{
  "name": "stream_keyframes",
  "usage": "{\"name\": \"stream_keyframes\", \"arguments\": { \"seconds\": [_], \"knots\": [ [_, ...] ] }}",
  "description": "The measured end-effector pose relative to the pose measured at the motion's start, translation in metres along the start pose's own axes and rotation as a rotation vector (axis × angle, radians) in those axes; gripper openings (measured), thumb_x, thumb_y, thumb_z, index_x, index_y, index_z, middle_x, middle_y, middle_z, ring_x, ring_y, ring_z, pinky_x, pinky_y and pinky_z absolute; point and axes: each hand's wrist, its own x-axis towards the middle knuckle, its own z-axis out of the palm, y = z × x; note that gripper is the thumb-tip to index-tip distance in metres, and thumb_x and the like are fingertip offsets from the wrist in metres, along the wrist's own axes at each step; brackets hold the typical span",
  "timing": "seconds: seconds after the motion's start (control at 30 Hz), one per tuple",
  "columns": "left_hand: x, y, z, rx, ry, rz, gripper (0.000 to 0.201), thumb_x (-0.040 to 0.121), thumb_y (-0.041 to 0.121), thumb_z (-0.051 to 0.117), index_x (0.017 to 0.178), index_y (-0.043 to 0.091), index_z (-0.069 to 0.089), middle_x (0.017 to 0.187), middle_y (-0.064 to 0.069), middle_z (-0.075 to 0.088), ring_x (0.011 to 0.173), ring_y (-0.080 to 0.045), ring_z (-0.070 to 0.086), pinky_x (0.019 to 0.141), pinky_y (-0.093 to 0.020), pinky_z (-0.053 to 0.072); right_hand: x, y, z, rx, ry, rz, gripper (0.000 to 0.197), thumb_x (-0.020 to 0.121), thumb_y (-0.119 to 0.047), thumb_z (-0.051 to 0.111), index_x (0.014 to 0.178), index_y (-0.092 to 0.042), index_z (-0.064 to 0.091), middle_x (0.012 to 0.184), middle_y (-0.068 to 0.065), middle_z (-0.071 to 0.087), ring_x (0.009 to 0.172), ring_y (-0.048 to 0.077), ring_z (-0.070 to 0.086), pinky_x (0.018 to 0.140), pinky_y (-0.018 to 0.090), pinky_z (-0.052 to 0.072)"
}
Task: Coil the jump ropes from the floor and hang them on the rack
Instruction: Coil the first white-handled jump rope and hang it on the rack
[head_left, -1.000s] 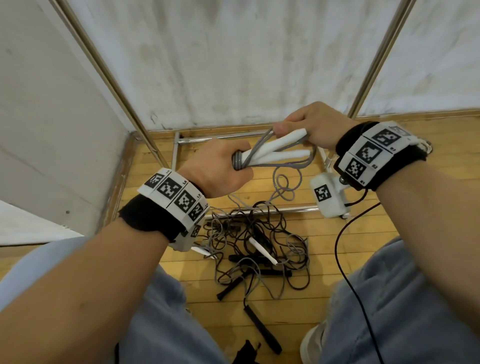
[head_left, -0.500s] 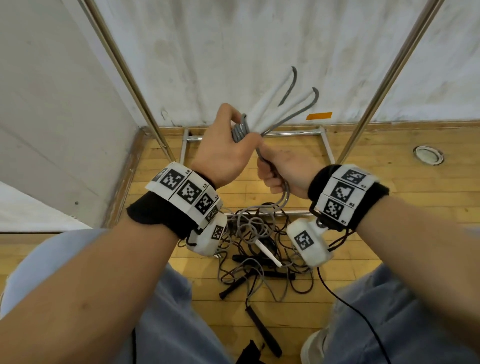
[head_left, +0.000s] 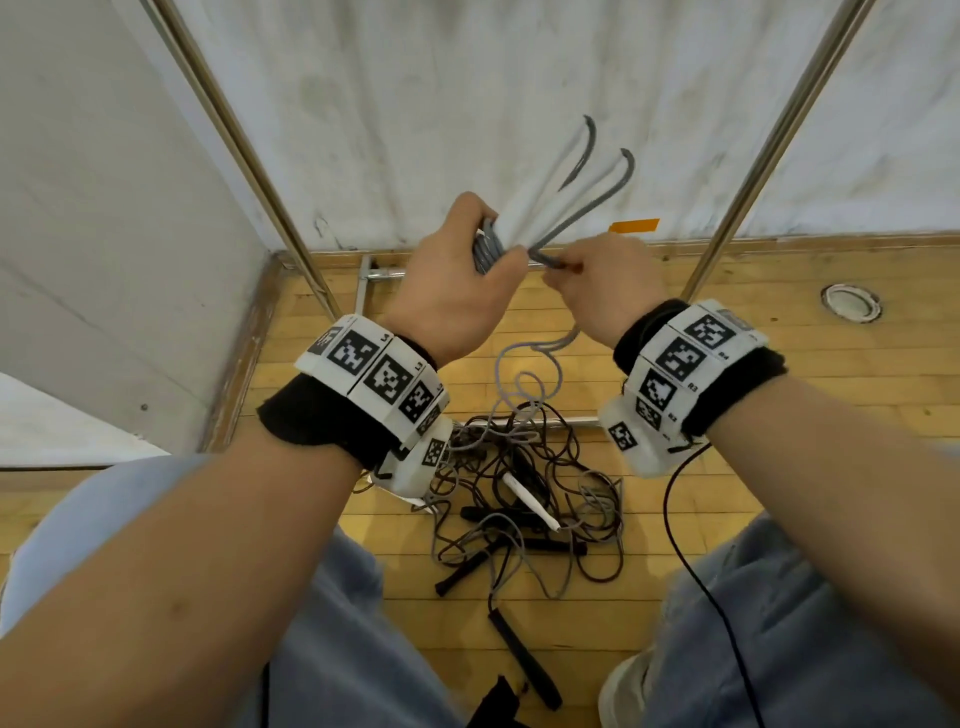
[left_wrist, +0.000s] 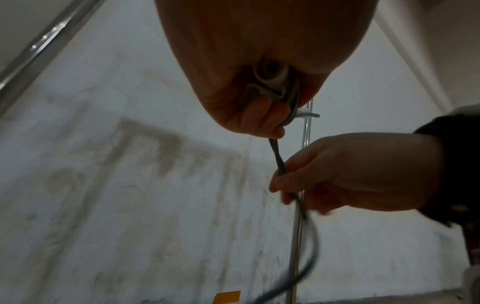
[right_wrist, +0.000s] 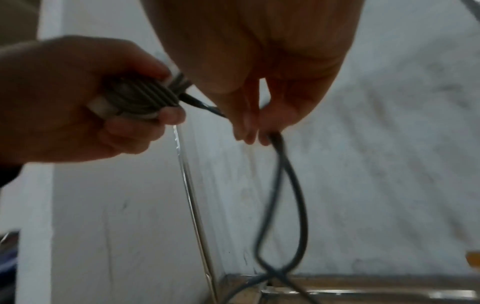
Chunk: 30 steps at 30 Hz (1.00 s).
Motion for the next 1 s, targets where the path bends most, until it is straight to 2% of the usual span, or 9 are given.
{"name": "stream_keyframes", "arguments": {
  "seconds": [0.1,0.17,0.27,0.37,0.43,0.53,0.67,0.8,1.0],
  "knots": [
    [-0.004,0.006,0.005,0.009,-0.038,-0.015,0.018,0.089,0.027,0.057,0.094,0.016,0.044,0.078,-0.008,0.063,0.057,-0.011,0.048,0.047,-0.020,0.035,0.001,-0.004,0.006,0.308,-0.023,0.013,0.015,0.088,-0.013,0.059,0.099,-0.014,0.070,0.089,-0.005,0.068,0.083,0.011,0.061,0.068,0.030,0.045],
    [-0.004,0.009,0.004,0.008,-0.032,-0.008,0.017,0.089,0.027,0.057,0.091,0.017,0.043,0.074,-0.005,0.059,0.054,-0.006,0.045,0.045,-0.017,0.033,-0.004,-0.009,0.010,0.557,-0.203,-0.009,0.012,0.087,-0.011,0.063,0.081,-0.020,0.069,0.077,-0.014,0.068,0.075,0.000,0.060,0.069,0.027,0.049],
    [0.000,0.010,-0.006,-0.016,0.018,-0.006,0.016,0.088,0.028,0.057,0.087,0.019,0.042,0.077,-0.016,0.064,0.057,-0.018,0.052,0.049,-0.027,0.042,-0.014,-0.015,0.017,0.764,-0.447,0.027,0.021,0.093,-0.018,0.057,0.075,-0.021,0.067,0.069,-0.009,0.070,0.067,0.002,0.061,0.064,0.021,0.048],
    [0.005,0.004,-0.020,0.032,0.124,-0.013,0.017,0.087,0.029,0.055,0.089,0.017,0.043,0.078,-0.014,0.066,0.069,-0.028,0.061,0.060,-0.039,0.047,-0.012,-0.016,0.020,0.611,-0.352,-0.044,0.025,0.098,-0.027,0.047,0.080,-0.022,0.063,0.061,-0.008,0.066,0.066,0.006,0.058,0.065,0.020,0.043],
    [0.008,-0.004,-0.026,0.095,0.161,-0.015,0.018,0.088,0.029,0.054,0.096,0.016,0.043,0.074,-0.005,0.062,0.068,-0.027,0.059,0.058,-0.037,0.046,-0.009,-0.016,0.019,0.591,-0.291,-0.039,0.023,0.098,-0.025,0.045,0.079,-0.018,0.055,0.058,-0.006,0.055,0.065,0.018,0.056,0.069,0.034,0.046],
    [0.010,-0.016,-0.030,0.212,0.157,-0.010,0.024,0.091,0.027,0.052,0.110,0.015,0.045,0.073,0.004,0.055,0.068,-0.026,0.057,0.058,-0.034,0.045,-0.010,-0.016,0.019,0.484,-0.227,-0.065,0.027,0.099,-0.026,0.042,0.072,-0.023,0.049,0.060,-0.006,0.044,0.054,0.014,0.044,0.058,0.030,0.039],
    [0.011,-0.032,-0.028,0.431,0.082,-0.010,0.024,0.093,0.023,0.053,0.115,0.014,0.046,0.083,0.000,0.053,0.070,-0.024,0.050,0.061,-0.032,0.038,-0.015,-0.017,0.013,0.190,-0.201,-0.170,0.040,0.100,-0.035,0.036,0.068,-0.013,0.047,0.058,-0.001,0.043,0.055,0.017,0.041,0.054,0.031,0.031],
    [0.012,-0.044,-0.021,0.615,-0.032,-0.087,0.023,0.094,0.022,0.053,0.114,0.015,0.043,0.085,-0.001,0.050,0.071,-0.024,0.047,0.056,-0.031,0.033,-0.017,-0.019,0.001,0.179,-0.215,-0.180,0.047,0.100,-0.036,0.038,0.060,-0.011,0.040,0.056,0.001,0.035,0.051,0.016,0.032,0.047,0.024,0.023],
    [0.007,-0.056,0.000,0.654,-0.264,-0.121,0.020,0.091,0.017,0.055,0.106,0.018,0.042,0.086,-0.002,0.055,0.061,-0.018,0.045,0.049,-0.030,0.028,-0.027,-0.026,-0.011,0.347,-0.315,-0.213,0.023,0.097,-0.023,0.048,0.078,-0.015,0.060,0.054,-0.006,0.040,0.049,0.013,0.038,0.055,0.034,0.037]
  ]
}}
